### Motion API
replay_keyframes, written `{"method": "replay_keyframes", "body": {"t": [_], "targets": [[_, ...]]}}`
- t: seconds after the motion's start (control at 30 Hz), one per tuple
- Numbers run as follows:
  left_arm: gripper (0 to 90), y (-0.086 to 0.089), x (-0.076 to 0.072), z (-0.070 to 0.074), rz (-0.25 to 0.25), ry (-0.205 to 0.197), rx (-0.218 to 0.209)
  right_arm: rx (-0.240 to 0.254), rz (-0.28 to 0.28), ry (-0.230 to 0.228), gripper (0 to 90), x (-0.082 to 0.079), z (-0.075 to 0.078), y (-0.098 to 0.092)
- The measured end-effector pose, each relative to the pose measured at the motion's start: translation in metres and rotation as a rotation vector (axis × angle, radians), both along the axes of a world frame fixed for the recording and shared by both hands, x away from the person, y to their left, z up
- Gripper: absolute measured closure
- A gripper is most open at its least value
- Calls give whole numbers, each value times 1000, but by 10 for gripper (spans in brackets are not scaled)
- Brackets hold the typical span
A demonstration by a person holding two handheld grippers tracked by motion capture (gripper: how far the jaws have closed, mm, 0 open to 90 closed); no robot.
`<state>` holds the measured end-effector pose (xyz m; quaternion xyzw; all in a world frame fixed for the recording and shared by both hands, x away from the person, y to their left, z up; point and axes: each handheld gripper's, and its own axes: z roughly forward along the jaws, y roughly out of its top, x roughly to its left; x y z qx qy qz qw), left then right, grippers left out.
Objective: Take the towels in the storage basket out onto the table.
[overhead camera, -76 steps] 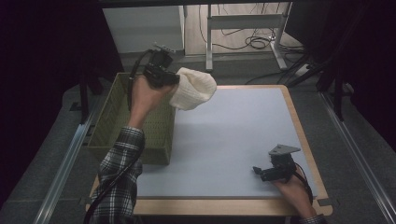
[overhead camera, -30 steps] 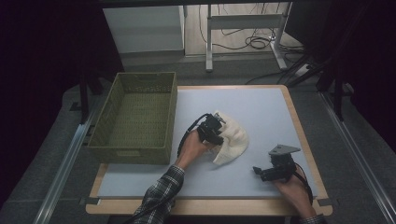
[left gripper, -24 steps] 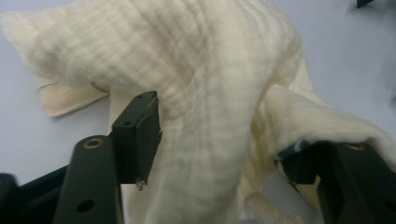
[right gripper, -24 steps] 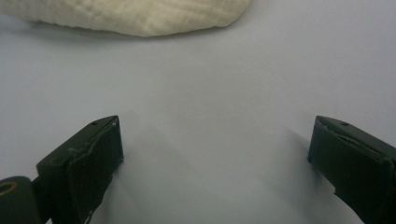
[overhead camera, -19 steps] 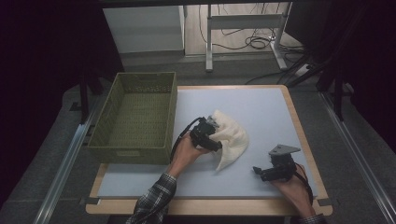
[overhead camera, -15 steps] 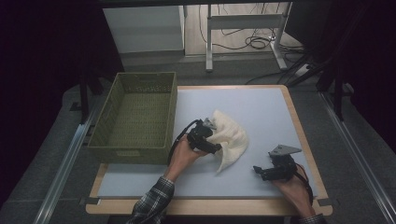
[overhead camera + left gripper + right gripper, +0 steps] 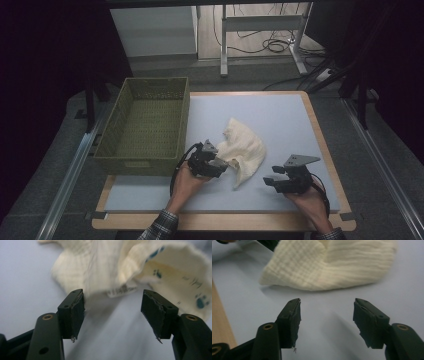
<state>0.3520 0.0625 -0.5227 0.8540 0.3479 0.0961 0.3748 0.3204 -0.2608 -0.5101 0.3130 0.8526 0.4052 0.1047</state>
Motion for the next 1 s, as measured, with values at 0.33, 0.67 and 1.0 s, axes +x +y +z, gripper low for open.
{"method": "replay_keyframes", "body": {"t": [0.33, 0.67, 1.0], "targets": [[141, -5, -26, -18, 36, -81, 76, 9, 63, 18, 418, 10, 15, 30], [86, -5, -26, -22, 46, -49, 43, 13, 120, 38, 413, 36, 33, 77], [87, -5, -26, -23, 45, -52, 45, -143, 109, 38, 672, 58, 13, 119]]}}
